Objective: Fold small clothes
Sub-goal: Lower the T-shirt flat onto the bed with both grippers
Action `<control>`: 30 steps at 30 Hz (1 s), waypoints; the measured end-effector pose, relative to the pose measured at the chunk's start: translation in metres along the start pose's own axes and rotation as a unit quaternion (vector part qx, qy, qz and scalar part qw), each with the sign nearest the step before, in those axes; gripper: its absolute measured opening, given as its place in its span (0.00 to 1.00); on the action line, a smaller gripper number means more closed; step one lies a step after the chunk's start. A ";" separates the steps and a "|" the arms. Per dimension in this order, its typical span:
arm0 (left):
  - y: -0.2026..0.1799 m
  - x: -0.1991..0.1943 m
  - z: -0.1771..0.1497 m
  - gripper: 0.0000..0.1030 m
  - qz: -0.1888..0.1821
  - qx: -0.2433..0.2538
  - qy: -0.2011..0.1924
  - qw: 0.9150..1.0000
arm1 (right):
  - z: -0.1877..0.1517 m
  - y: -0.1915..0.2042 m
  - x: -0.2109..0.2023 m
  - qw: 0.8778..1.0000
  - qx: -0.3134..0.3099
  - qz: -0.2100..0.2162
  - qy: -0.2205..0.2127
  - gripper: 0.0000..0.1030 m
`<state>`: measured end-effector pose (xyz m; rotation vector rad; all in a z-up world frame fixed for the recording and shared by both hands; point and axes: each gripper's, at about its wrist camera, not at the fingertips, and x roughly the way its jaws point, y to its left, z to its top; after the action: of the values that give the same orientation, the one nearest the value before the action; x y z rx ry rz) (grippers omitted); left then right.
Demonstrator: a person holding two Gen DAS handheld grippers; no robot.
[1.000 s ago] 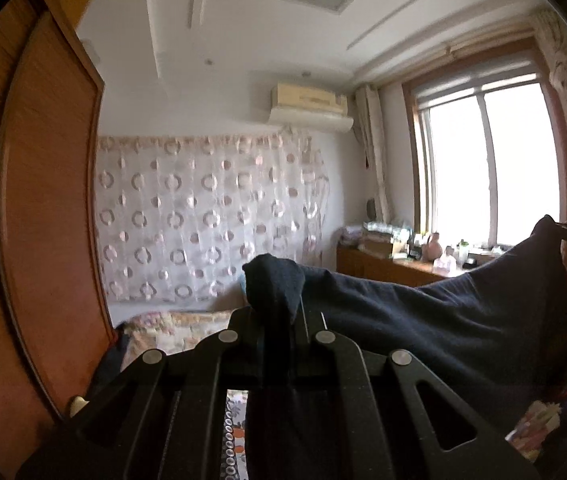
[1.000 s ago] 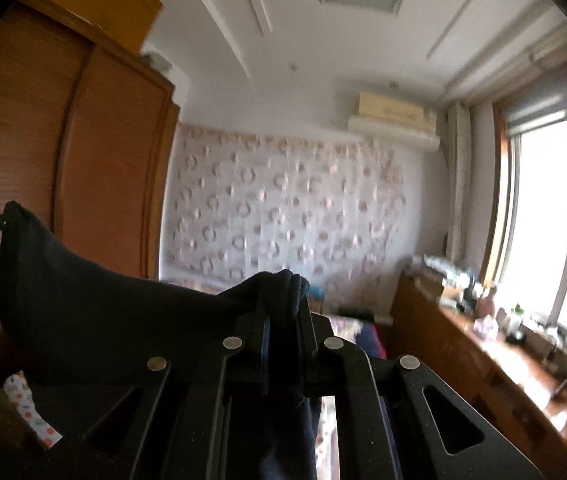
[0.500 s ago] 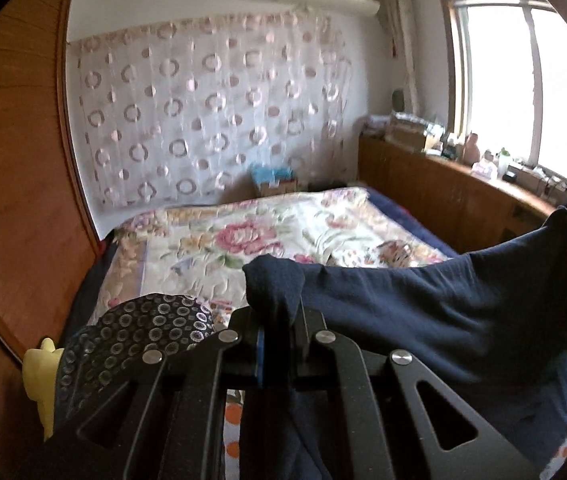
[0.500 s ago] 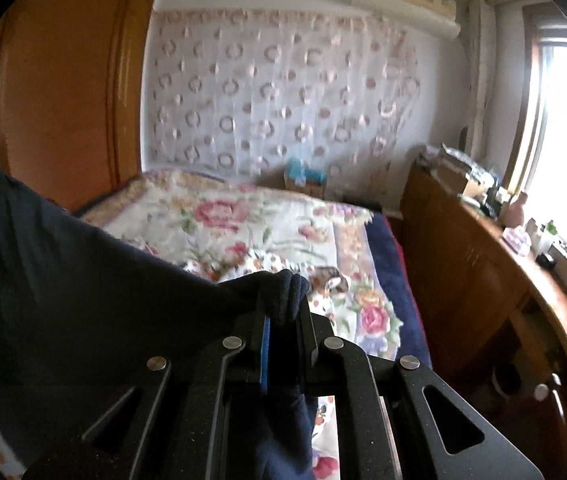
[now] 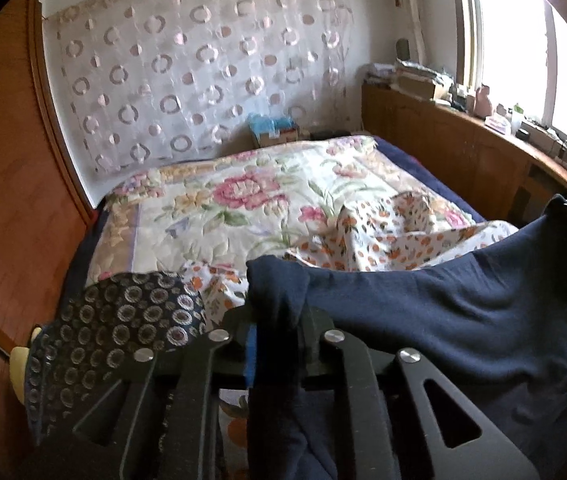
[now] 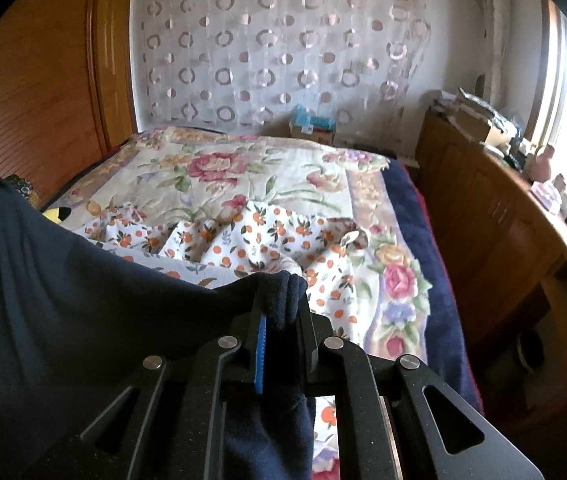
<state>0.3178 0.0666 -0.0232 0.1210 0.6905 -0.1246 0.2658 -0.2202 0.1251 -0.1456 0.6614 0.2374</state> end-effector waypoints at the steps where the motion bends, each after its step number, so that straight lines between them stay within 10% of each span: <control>1: 0.001 0.001 0.000 0.24 0.000 -0.001 0.002 1.000 | -0.003 0.002 0.010 1.000 -0.005 -0.003 0.001 0.19; 5: 0.002 -0.006 -0.007 0.45 -0.008 -0.008 -0.002 1.000 | -0.002 0.007 0.003 1.000 -0.014 -0.013 0.001 0.43; 10: -0.003 -0.028 -0.026 0.74 -0.044 -0.014 0.000 0.999 | -0.014 0.006 -0.026 1.000 0.007 -0.006 -0.008 0.49; 30: -0.045 -0.067 -0.121 0.76 -0.071 -0.015 0.039 0.997 | -0.142 -0.007 -0.128 0.991 0.112 0.005 0.071 0.49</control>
<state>0.1840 0.0461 -0.0761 0.0481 0.7788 -0.2467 0.0866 -0.2787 0.0947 0.0564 0.8244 0.1615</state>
